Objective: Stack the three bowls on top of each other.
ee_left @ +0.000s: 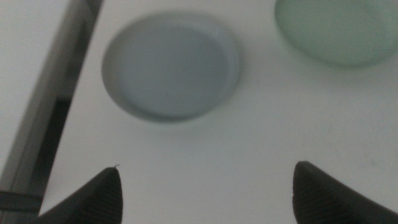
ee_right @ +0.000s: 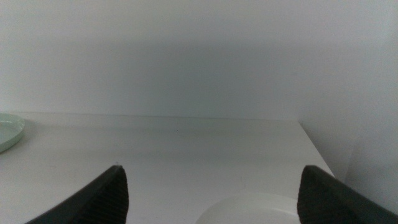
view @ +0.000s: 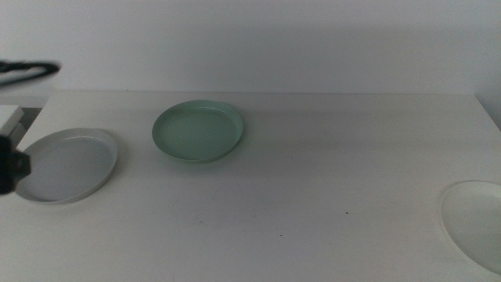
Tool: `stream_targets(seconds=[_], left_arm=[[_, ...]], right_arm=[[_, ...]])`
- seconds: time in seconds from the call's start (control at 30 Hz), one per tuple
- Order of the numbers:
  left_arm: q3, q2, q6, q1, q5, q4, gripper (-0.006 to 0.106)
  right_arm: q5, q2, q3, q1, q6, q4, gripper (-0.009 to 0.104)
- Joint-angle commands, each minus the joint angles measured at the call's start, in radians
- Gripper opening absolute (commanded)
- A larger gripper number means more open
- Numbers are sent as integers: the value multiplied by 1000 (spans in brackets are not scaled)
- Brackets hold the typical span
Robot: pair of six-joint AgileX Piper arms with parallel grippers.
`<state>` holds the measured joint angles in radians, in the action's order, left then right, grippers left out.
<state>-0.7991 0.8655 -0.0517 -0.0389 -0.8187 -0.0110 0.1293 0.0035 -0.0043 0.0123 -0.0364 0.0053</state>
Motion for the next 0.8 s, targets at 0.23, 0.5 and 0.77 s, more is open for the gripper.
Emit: stream_targets(seconds=[0.23, 0.5, 0.77], left_arm=[[-281, 380, 37, -84, -154, 25, 94], [-485, 675, 194, -234, -176, 87, 94], [-721, 985, 261, -312, -147, 89, 94]], right_arm=[[-2, -4, 4, -3, -5, -5, 72], [-2, -4, 4, -3, -5, -5, 72], [-2, -4, 4, -3, -5, -5, 72]])
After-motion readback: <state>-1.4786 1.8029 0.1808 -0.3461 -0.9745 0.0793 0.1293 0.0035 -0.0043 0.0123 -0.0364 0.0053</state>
